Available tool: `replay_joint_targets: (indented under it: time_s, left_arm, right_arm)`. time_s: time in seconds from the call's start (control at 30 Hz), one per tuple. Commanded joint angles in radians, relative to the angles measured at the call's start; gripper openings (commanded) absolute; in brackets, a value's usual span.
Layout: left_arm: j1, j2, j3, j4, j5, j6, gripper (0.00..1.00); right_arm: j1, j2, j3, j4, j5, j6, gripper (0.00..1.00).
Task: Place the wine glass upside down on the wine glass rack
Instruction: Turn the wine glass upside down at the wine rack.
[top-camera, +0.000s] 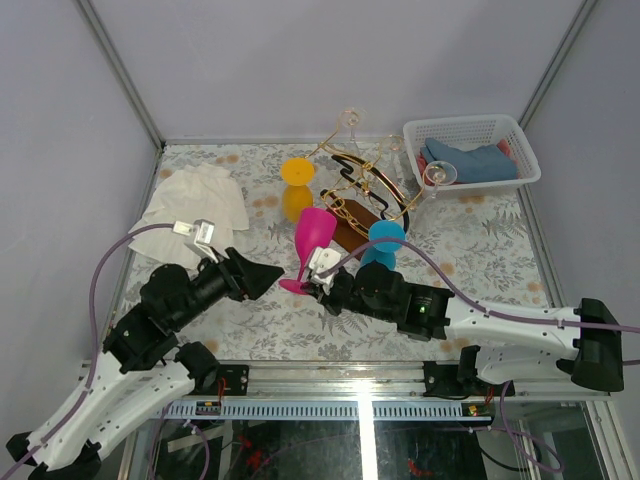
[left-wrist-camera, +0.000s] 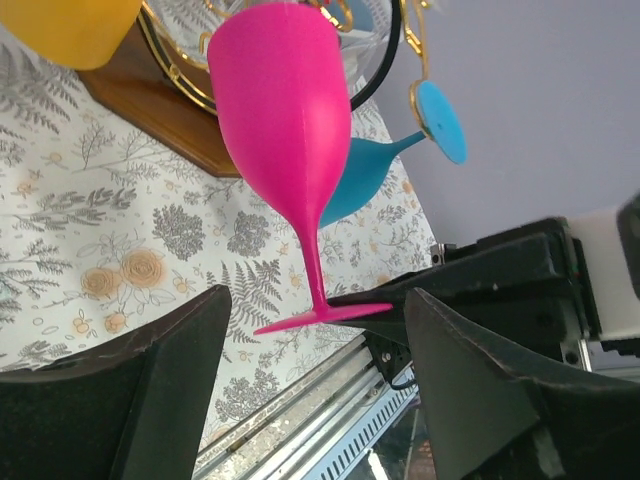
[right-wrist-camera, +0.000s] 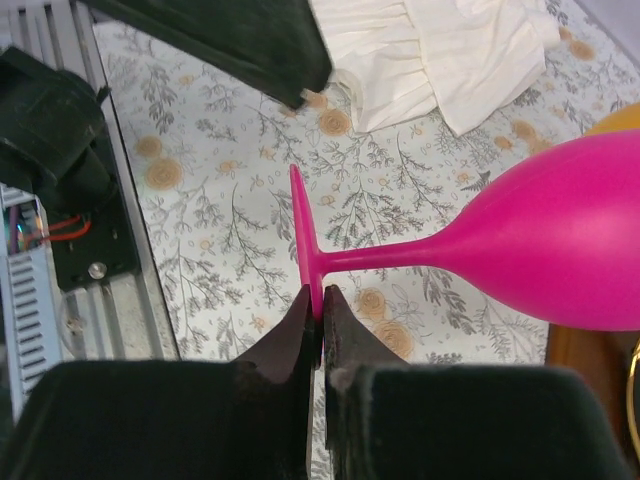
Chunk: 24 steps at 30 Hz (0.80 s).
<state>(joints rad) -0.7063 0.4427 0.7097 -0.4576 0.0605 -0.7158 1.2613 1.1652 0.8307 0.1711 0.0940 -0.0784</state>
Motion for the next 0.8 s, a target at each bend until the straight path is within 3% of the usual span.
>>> replay_joint_targets:
  time_s: [0.0,0.43,0.77]
  left_arm:
    - [-0.004,-0.061,0.032,0.016,0.006,0.091,0.71]
    - [-0.004,-0.165,-0.014,0.137,0.128,0.147,0.67]
    - [-0.004,-0.116,-0.011,0.267,0.212,0.114,0.43]
  right_arm:
    - [0.004,-0.045,0.033,0.122,0.075,0.190,0.00]
    - [0.004,-0.083,0.030,0.372,0.082,0.548,0.00]
    - [0.004,-0.069,0.031,0.460,0.035,0.705,0.00]
